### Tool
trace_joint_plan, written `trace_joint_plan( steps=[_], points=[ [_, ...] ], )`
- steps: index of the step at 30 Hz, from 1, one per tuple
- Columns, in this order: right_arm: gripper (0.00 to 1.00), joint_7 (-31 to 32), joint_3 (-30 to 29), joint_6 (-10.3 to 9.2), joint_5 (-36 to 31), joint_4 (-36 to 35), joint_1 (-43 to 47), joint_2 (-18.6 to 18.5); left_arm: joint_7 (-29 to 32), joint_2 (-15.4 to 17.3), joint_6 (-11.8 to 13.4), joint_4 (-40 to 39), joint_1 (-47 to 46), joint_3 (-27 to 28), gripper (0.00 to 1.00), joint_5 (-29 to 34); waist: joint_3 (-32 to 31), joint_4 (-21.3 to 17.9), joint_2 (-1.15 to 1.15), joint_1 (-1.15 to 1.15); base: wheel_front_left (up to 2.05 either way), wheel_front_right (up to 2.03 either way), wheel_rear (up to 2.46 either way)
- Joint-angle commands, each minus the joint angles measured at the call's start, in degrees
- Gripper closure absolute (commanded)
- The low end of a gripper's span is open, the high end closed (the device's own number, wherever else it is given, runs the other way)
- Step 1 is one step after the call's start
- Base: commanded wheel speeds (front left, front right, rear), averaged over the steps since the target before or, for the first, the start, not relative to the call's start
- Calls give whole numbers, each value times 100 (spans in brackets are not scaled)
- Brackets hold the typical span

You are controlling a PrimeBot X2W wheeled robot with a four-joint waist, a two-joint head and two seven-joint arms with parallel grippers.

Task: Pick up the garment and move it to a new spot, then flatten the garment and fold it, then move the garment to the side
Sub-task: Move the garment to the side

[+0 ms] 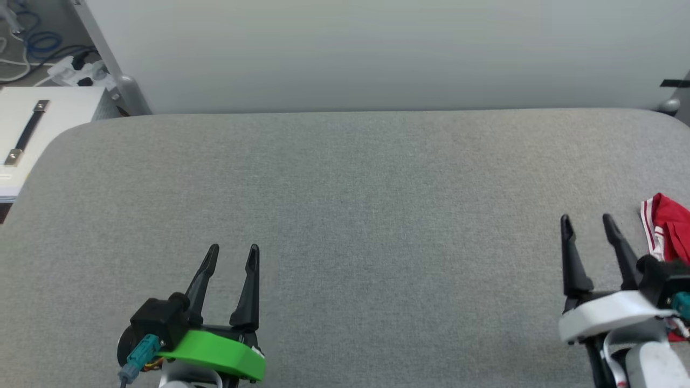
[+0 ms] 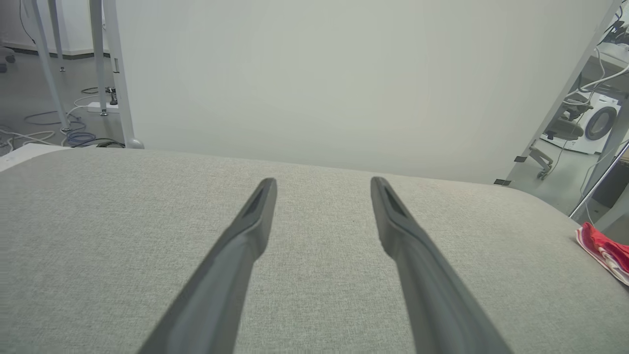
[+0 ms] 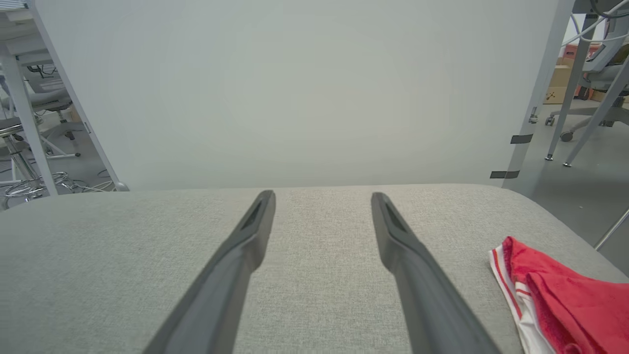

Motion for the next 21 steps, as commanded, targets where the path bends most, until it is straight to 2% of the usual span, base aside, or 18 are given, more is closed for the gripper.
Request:
trace_joint_plan(
  steps=[1,9,21],
  points=[
    [0,-61,42,-8,39,-136,181,97,-33,-31,-17,22,125,41,0,37,-149,139,0,1,0,0,0],
    [0,-136,215,-8,81,-514,781,285,-33,-123,-17,79,212,90,0,113,-165,203,0,1,0,0,0],
    [0,-152,255,-8,124,-608,787,378,-33,-177,-17,138,167,106,0,185,-97,161,0,1,0,0,0]
  ],
)
